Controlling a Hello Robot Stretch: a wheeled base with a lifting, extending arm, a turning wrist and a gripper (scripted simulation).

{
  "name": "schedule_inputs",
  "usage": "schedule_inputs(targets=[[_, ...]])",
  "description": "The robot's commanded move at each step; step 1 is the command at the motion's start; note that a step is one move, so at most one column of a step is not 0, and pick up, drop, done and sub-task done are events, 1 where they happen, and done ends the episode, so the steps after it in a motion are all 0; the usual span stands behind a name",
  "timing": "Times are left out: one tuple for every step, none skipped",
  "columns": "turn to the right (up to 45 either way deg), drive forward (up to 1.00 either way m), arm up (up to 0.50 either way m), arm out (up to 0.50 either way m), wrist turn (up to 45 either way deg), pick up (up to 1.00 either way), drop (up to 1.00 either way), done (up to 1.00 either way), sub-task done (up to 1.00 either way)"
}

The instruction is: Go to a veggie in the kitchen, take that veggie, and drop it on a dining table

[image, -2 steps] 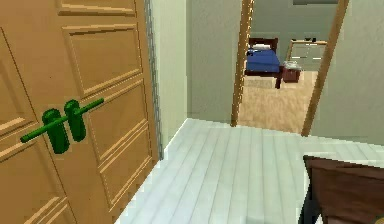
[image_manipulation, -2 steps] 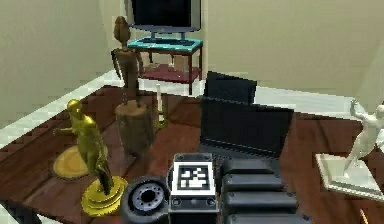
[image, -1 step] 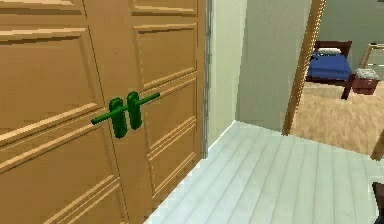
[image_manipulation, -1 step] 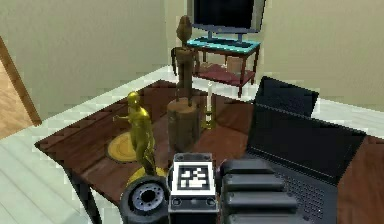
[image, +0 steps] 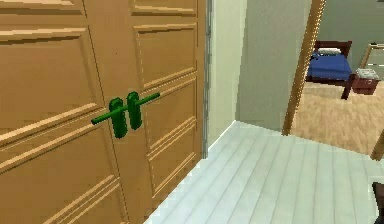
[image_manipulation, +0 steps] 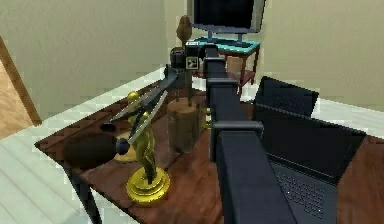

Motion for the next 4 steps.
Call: schedule_inputs(targets=[[0.0,0.0,0.0,0.0,45.0,0.0,0.0,0.0,0.0],[0.0,0.0,0.0,0.0,45.0,0.0,0.0,0.0,0.0],[0.0,0.0,0.0,0.0,45.0,0.0,0.0,0.0,0.0],[0.0,0.0,0.0,0.0,30.0,0.0,0.0,0.0,0.0]])
